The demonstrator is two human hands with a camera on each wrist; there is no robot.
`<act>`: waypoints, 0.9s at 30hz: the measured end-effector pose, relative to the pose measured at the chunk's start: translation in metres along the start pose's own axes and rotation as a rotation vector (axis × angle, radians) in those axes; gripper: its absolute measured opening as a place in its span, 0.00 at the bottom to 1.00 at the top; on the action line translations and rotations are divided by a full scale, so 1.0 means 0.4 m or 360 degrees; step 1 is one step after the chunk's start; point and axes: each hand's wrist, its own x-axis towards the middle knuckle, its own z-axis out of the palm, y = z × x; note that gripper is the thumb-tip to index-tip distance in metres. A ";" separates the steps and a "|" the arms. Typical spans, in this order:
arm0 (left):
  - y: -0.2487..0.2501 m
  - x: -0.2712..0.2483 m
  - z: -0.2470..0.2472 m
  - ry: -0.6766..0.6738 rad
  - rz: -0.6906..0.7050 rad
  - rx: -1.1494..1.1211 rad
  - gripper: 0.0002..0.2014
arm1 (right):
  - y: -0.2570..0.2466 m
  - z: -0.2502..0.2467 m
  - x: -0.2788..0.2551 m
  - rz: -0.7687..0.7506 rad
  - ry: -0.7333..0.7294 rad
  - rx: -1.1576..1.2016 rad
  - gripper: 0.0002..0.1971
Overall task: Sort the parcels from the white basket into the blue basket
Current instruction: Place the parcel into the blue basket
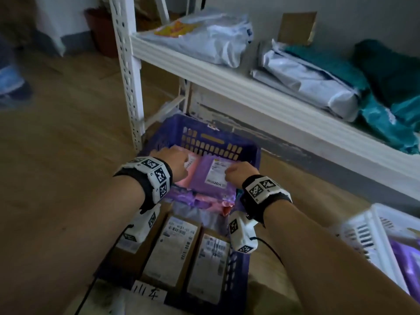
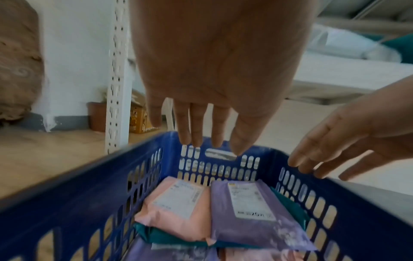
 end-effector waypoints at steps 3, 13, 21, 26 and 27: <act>-0.006 0.081 0.044 -0.0092 -0.0031 -0.0020 0.20 | 0.017 0.034 0.080 0.0031 -0.0121 0.0013 0.18; 0.017 0.295 0.159 -0.0255 -0.0041 -0.0329 0.19 | 0.072 0.161 0.266 0.0498 -0.0190 0.0606 0.21; 0.071 0.388 0.227 -0.0355 -0.0230 -0.0618 0.20 | 0.089 0.184 0.315 0.0656 -0.0170 0.1085 0.29; 0.055 0.404 0.247 -0.0305 -0.0337 -0.0735 0.16 | 0.097 0.192 0.328 0.0749 -0.0099 0.1150 0.24; 0.049 0.398 0.243 -0.0303 -0.0352 -0.0769 0.16 | 0.100 0.188 0.324 0.0741 -0.0087 0.1161 0.22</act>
